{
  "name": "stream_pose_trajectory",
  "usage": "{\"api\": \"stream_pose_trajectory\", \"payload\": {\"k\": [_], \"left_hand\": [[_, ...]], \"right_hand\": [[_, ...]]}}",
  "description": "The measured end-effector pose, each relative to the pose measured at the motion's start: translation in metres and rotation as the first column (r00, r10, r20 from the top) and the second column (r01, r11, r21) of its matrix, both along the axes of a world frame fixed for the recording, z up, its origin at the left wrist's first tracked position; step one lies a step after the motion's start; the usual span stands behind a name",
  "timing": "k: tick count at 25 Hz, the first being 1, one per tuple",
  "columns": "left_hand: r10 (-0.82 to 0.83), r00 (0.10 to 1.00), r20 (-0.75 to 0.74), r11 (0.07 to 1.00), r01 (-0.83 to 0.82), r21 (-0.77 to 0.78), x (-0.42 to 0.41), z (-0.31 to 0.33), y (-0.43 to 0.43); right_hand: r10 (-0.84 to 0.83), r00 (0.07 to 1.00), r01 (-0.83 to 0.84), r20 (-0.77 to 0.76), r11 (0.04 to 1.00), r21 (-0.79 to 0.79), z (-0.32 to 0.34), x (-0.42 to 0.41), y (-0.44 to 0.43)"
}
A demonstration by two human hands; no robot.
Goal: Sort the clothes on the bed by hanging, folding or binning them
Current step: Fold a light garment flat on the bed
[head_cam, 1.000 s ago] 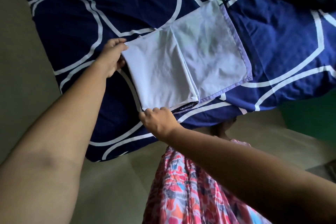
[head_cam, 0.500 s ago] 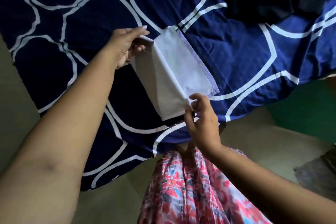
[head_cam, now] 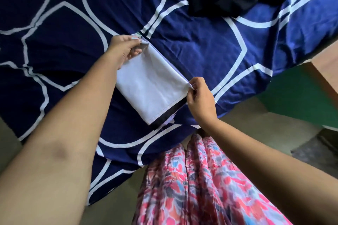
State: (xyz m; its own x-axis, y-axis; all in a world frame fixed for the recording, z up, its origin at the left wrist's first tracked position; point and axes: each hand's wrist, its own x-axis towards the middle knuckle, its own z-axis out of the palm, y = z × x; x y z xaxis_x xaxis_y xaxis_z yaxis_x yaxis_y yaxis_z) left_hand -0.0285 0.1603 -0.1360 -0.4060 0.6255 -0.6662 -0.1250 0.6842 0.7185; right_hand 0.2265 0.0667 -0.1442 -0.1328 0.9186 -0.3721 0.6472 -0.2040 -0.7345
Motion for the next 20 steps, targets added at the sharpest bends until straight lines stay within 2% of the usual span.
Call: {"api": "stream_pose_trajectory", "payload": {"k": [4, 6, 7, 8, 10, 12, 13, 14, 17, 20], "left_hand": [[-0.052, 0.991, -0.120, 0.992, 0.064, 0.106, 0.003, -0.002, -0.001], [-0.114, 0.951, -0.288, 0.982, 0.151, 0.111, 0.011, 0.002, -0.009], [-0.163, 0.888, -0.430, 0.970, 0.224, 0.097, 0.017, 0.002, -0.019], [-0.227, 0.788, -0.572, 0.947, 0.315, 0.057, 0.027, 0.001, -0.033], [-0.366, 0.523, -0.770, 0.880, 0.464, -0.103, 0.054, -0.001, -0.070], [-0.479, 0.306, -0.823, 0.811, 0.512, -0.281, 0.073, -0.006, -0.101], [-0.525, 0.252, -0.813, 0.785, 0.513, -0.348, 0.075, -0.011, -0.111], [-0.561, 0.229, -0.796, 0.769, 0.500, -0.398, 0.073, -0.016, -0.115], [-0.599, 0.265, -0.756, 0.778, 0.416, -0.470, 0.058, -0.037, -0.118], [-0.617, 0.265, -0.741, 0.768, 0.407, -0.494, 0.055, -0.055, -0.123]], "right_hand": [[-0.036, 0.999, 0.036, 0.031, 0.999, 0.004, -0.005, 0.002, 0.004], [-0.009, 0.980, -0.018, 0.201, 0.991, 0.131, -0.009, -0.001, 0.003], [0.015, 0.959, -0.081, 0.282, 0.971, 0.226, -0.010, -0.005, 0.002], [0.046, 0.944, -0.154, 0.326, 0.937, 0.314, -0.010, -0.012, 0.000], [0.178, 0.926, -0.315, 0.333, 0.849, 0.423, -0.010, -0.029, -0.003], [0.369, 0.867, -0.488, 0.336, 0.764, 0.422, -0.011, -0.048, -0.006], [0.440, 0.826, -0.557, 0.352, 0.735, 0.388, -0.014, -0.054, -0.005], [0.487, 0.788, -0.607, 0.376, 0.718, 0.341, -0.018, -0.057, -0.002], [0.576, 0.689, -0.697, 0.440, 0.693, 0.185, -0.036, -0.056, 0.006], [0.596, 0.620, -0.742, 0.510, 0.656, 0.135, -0.052, -0.051, 0.012]]}}
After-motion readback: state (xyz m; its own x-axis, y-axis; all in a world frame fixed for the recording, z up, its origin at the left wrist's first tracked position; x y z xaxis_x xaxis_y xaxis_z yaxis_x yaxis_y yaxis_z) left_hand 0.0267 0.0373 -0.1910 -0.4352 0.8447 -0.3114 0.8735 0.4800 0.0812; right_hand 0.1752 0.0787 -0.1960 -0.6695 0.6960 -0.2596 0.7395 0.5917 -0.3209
